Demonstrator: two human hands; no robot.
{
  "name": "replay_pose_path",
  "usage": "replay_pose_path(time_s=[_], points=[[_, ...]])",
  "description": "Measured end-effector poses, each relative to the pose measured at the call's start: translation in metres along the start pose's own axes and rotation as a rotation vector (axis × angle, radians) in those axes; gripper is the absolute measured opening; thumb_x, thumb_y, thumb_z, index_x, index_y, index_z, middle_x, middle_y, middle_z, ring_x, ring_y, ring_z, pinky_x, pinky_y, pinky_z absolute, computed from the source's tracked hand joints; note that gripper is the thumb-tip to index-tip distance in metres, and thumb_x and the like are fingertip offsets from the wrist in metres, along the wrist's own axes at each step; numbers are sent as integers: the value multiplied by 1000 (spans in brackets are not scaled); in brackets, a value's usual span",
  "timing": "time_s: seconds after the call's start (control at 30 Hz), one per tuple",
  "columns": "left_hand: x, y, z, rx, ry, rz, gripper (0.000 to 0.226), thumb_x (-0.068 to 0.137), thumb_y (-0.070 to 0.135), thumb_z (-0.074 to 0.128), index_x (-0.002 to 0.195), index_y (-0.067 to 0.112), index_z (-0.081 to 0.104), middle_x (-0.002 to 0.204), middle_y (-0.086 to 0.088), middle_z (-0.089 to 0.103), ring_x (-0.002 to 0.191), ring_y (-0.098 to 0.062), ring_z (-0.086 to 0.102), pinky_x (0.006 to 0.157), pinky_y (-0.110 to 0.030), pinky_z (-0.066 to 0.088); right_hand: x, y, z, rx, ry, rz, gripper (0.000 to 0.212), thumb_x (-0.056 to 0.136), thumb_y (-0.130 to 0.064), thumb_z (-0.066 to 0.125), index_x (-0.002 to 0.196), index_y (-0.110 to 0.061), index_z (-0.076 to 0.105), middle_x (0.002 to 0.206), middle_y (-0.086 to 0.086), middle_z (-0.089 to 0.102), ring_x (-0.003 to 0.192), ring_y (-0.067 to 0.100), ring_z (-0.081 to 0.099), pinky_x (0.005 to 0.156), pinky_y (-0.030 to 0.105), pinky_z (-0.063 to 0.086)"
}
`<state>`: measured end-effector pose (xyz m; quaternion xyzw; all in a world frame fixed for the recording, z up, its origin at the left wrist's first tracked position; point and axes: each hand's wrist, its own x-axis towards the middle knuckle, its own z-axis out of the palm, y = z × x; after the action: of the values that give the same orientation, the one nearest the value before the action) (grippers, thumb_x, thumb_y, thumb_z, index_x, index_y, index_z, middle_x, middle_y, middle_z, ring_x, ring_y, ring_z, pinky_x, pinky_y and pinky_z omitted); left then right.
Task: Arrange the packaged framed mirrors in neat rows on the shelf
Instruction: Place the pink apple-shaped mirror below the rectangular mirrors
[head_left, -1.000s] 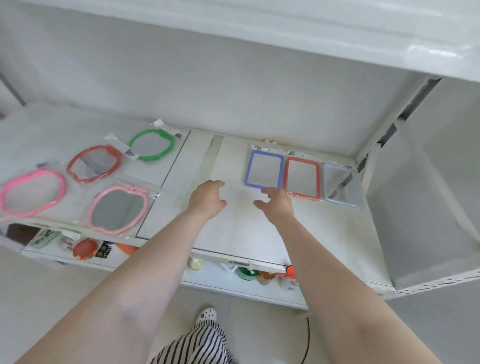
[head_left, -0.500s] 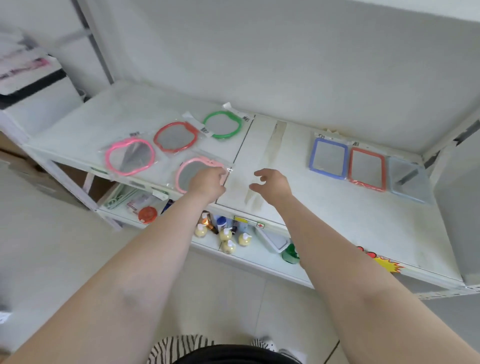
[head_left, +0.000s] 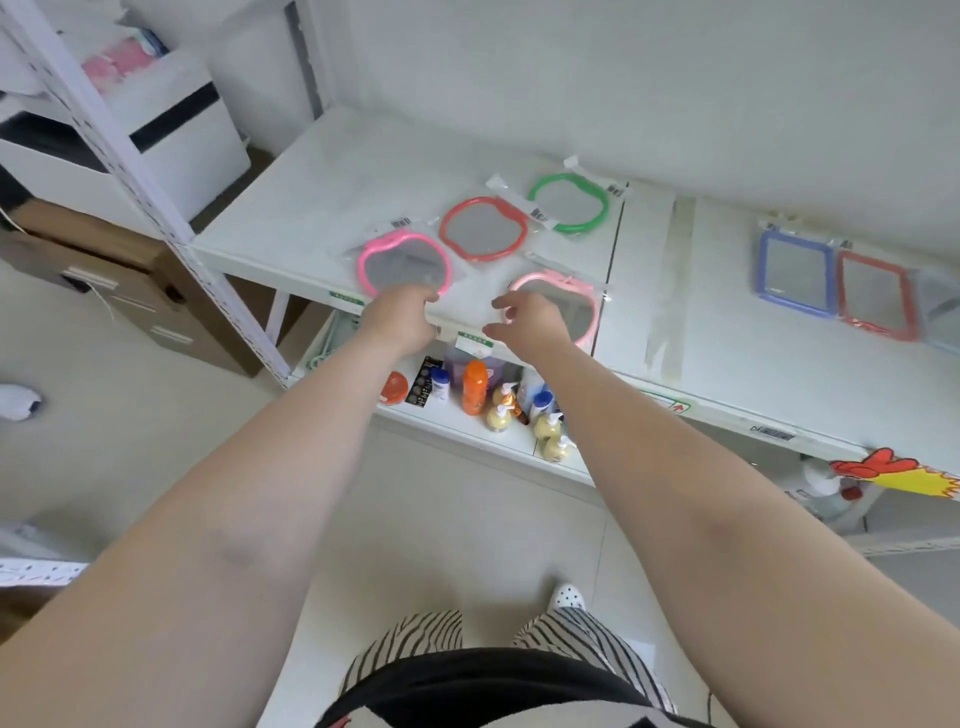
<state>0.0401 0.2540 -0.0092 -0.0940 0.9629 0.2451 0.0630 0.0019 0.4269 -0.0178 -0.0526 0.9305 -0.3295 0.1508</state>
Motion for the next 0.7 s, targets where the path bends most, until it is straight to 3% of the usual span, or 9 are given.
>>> replay_pose_path(time_s=[0.2,0.3,0.37,0.5,0.57,0.63,0.7], points=[[24,-37,-7,-41,-6,-25,60,81,8,66,138,18,49,138,-5,56,125,-27,55,102,-33,45,22,-25,19,-33,0,17,44,85,-25,69,128,-20,57,114,5,64,87,19,59,84,32,50],[43,-51,-4,-28,-18,-49,58,84,9,63,139,16,48,142,-5,53,128,-27,52,105,-34,42,49,-30,27,-31,-2,28,45,84,-25,70,127,-19,58,115,4,63,95,21,61,86,32,49],[60,-61,-5,7,-11,-58,56,85,10,61,139,15,48,142,-7,53,129,-29,51,105,-36,42,69,-35,32,-7,-18,42,46,85,-24,69,129,-19,57,110,4,63,81,19,61,80,32,51],[103,-83,-15,12,10,-105,50,79,9,61,128,14,57,121,-16,62,111,-37,61,88,-38,52,115,-47,37,0,-32,45,46,86,-22,68,130,-17,56,114,8,63,79,25,64,72,29,48],[121,-93,-19,0,18,-151,51,77,8,61,127,16,55,111,-18,60,99,-36,63,81,-38,53,134,-50,40,10,-33,65,47,85,-22,68,130,-16,56,108,7,62,62,18,57,68,30,47],[136,-100,-20,-44,-7,-256,54,81,10,62,132,15,48,119,-19,51,100,-35,61,81,-36,51,149,-52,45,-8,-42,92,49,85,-22,68,132,-17,55,103,6,61,59,17,54,69,31,48],[147,-106,-14,-87,-44,-344,56,82,12,63,134,9,41,126,-18,45,111,-33,54,80,-33,46,158,-53,49,-11,-43,128,50,85,-22,69,132,-17,54,111,8,64,70,21,57,76,33,51]])
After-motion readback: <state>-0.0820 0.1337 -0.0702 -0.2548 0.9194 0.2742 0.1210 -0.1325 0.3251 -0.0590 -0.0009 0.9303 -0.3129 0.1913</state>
